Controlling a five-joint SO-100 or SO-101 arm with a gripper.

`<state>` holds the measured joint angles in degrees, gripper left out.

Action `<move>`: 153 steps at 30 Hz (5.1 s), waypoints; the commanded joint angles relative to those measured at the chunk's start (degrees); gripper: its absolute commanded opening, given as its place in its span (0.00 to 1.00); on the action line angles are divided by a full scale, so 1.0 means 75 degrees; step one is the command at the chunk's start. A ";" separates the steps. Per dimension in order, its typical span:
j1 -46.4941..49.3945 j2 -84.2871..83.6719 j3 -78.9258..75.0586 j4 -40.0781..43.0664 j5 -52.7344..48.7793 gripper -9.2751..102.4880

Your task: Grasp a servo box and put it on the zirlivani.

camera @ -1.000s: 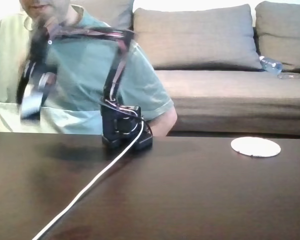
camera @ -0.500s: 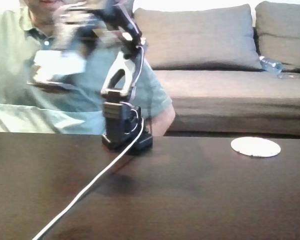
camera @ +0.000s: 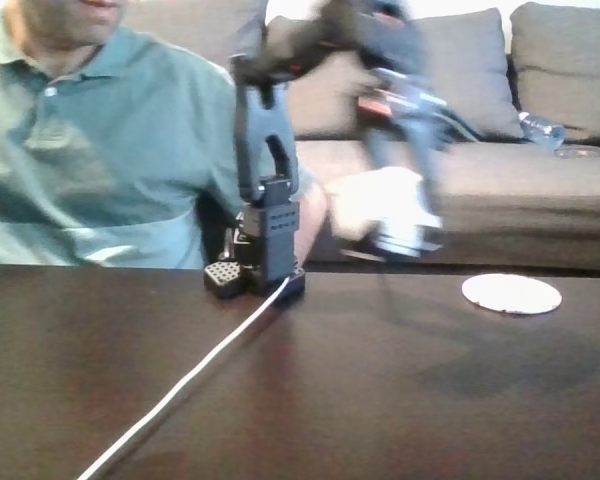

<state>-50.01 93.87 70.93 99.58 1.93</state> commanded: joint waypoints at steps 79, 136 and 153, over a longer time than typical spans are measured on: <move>-0.5766 -0.6410 -0.5648 0.0469 -0.0902 0.22; 0.1594 0.0563 0.0164 0.0340 -0.0715 0.09; 0.7184 0.7863 0.7043 -0.1723 -0.2168 0.09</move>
<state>2.11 145.99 112.24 90.44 -13.10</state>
